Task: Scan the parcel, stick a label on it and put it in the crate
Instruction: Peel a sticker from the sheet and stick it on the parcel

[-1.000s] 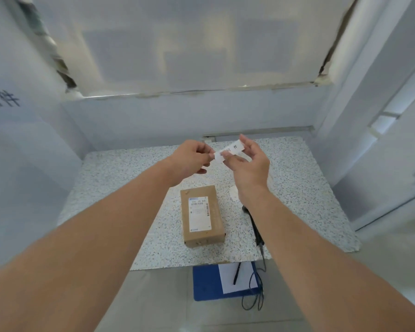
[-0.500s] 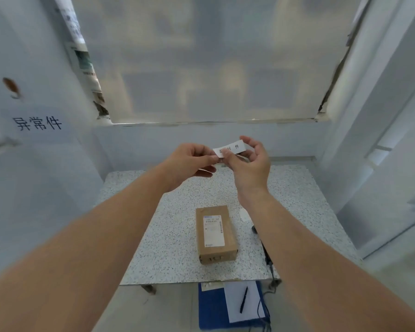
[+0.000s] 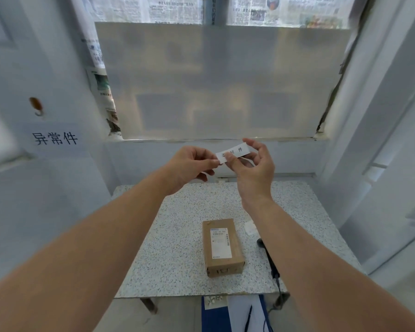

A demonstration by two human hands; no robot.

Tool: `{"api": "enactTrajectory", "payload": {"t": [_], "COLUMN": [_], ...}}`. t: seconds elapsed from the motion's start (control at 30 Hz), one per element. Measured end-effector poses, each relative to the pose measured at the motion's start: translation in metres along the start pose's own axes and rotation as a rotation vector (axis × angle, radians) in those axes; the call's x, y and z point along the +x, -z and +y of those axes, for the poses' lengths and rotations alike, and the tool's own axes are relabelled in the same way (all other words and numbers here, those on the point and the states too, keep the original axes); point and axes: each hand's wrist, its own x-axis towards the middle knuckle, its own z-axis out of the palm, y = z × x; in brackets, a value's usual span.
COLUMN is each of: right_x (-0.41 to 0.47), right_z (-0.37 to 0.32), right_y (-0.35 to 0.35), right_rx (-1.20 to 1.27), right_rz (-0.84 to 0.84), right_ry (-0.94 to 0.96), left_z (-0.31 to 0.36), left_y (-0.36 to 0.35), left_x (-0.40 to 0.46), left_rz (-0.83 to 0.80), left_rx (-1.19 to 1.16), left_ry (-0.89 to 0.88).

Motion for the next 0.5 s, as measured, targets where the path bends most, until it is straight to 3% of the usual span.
{"api": "enactTrajectory", "payload": {"t": [0.5], "right_x": [-0.0073], "right_z": [0.0019], "right_y": [0.0018], "right_rx": [-0.04], "right_rz": [-0.004], "right_ry": [0.025], "left_z": [-0.0006], "left_y": [0.0019], "left_x": [-0.0089], "left_rz": [-0.017], "left_rx": [-0.043], "left_ry": [-0.007]}}
